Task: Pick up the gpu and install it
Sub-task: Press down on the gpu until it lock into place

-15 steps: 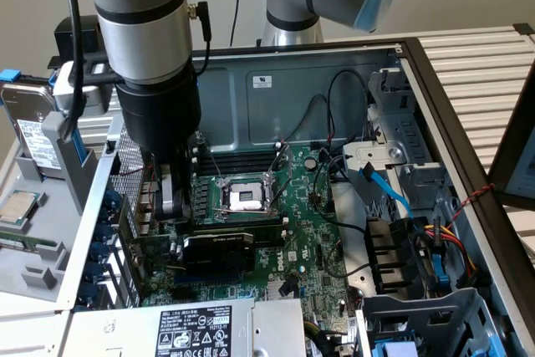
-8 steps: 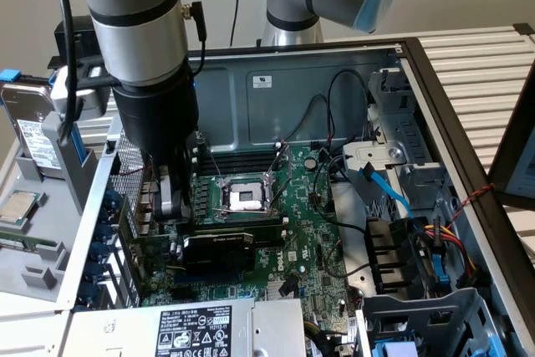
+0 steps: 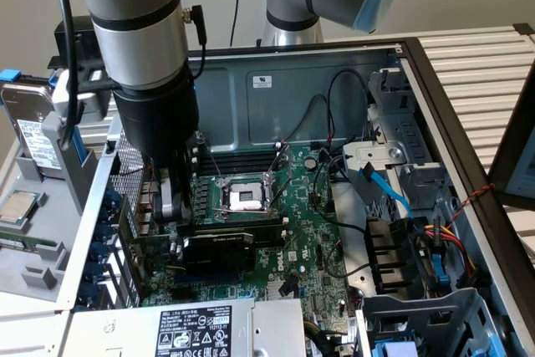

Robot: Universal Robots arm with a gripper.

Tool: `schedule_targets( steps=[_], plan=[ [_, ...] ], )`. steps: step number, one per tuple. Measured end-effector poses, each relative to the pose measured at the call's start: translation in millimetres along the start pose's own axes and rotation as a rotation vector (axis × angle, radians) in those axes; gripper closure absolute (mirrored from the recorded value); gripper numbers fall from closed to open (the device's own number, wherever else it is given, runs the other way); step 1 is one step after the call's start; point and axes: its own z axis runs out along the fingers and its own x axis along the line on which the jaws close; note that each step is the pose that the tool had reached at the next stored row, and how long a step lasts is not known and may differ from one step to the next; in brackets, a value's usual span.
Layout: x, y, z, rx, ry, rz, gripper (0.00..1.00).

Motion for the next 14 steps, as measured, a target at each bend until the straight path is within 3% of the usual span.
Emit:
schedule_targets(
  steps=[14],
  plan=[
    [-1.0, 0.8, 3.5, 0.0008, -0.0010, 0.000, 0.89]
  ],
)
